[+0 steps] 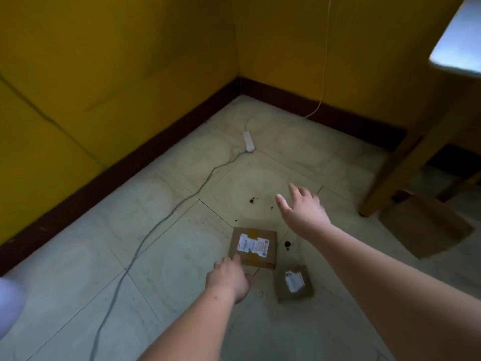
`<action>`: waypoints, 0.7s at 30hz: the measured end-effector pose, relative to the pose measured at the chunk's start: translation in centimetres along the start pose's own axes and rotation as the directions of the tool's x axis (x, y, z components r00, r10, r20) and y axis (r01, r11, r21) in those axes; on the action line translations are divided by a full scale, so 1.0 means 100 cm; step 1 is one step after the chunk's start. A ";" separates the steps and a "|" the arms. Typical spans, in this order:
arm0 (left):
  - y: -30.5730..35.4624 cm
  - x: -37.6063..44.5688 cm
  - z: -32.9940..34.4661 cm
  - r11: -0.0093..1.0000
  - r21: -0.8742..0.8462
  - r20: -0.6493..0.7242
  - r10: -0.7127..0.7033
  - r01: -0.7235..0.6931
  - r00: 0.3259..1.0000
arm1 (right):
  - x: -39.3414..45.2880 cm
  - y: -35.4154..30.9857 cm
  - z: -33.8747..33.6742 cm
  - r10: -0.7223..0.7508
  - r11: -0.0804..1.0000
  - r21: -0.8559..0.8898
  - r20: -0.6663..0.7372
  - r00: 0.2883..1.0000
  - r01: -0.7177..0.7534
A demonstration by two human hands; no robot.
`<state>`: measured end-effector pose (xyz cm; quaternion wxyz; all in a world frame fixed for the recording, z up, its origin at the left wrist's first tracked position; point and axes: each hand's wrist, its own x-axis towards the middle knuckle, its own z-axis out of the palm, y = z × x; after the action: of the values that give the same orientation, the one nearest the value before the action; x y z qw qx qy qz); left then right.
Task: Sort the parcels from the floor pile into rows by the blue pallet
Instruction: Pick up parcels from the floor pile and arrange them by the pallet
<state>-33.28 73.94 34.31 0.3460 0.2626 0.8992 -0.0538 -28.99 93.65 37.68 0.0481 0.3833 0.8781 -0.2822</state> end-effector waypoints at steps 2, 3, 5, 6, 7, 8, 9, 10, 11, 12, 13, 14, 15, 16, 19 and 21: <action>-0.009 0.035 0.004 1.000 -0.021 0.001 -0.019 0.019 1.000 | 0.033 0.002 0.028 0.014 0.999 0.031 0.039 0.999 -0.015; -0.014 0.052 0.007 0.999 -0.028 0.000 -0.026 0.026 1.000 | 0.047 0.005 0.045 0.021 0.999 0.049 0.059 0.998 -0.024; -0.024 0.091 0.017 0.998 -0.045 -0.008 -0.043 0.042 0.999 | 0.075 0.011 0.080 0.029 0.997 0.069 0.099 0.995 -0.036; -0.030 0.114 0.024 0.997 -0.054 -0.015 -0.052 0.051 0.999 | 0.088 0.016 0.100 0.031 0.997 0.074 0.114 0.993 -0.039; -0.035 0.137 0.034 0.996 -0.067 -0.021 -0.057 0.055 0.998 | 0.100 0.022 0.120 0.038 0.996 0.075 0.132 0.990 -0.048; -0.040 0.160 0.044 0.995 -0.081 -0.017 -0.059 0.058 0.998 | 0.112 0.031 0.143 0.057 0.995 0.072 0.155 0.986 -0.069; -0.044 0.184 0.054 0.993 -0.097 -0.020 -0.067 0.065 0.998 | 0.126 0.039 0.166 0.077 0.994 0.063 0.181 0.980 -0.090; -0.049 0.209 0.065 0.990 -0.113 -0.012 -0.087 0.085 0.996 | 0.138 0.047 0.189 0.101 0.992 0.056 0.214 0.972 -0.116; -0.053 0.232 0.076 0.984 -0.144 0.009 -0.103 0.103 0.995 | 0.150 0.057 0.213 0.137 0.986 0.058 0.247 0.959 -0.156; -0.056 0.257 0.087 0.976 -0.181 0.034 -0.114 0.118 0.993 | 0.164 0.068 0.236 0.177 0.977 0.064 0.271 0.946 -0.201; -0.059 0.282 0.098 0.966 -0.216 0.064 -0.129 0.140 0.990 | 0.179 0.077 0.259 0.222 0.965 0.068 0.295 0.929 -0.252; -0.063 0.306 0.109 0.950 -0.265 0.099 -0.143 0.165 0.985 | 0.192 0.086 0.280 0.271 0.949 0.069 0.320 0.908 -0.308; -0.066 0.324 0.116 0.925 -0.331 0.131 -0.151 0.187 0.980 | 0.205 0.092 0.301 0.315 0.930 0.071 0.349 0.883 -0.360; -0.067 0.339 0.122 0.882 -0.419 0.173 -0.155 0.215 0.973 | 0.216 0.096 0.318 0.348 0.910 0.081 0.383 0.856 -0.406; -0.061 0.365 0.130 0.730 -0.598 0.317 -0.161 0.329 0.935 | 0.233 0.106 0.350 0.395 0.845 0.160 0.454 0.799 -0.509; -0.052 0.368 0.122 0.686 -0.640 0.335 -0.154 0.345 0.929 | 0.232 0.109 0.349 0.403 0.822 0.212 0.439 0.803 -0.528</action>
<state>-51.58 82.13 0.75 0.5203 -0.0199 0.8290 0.2041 -42.21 96.04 -3.52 0.2200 0.5311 0.6702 -0.4695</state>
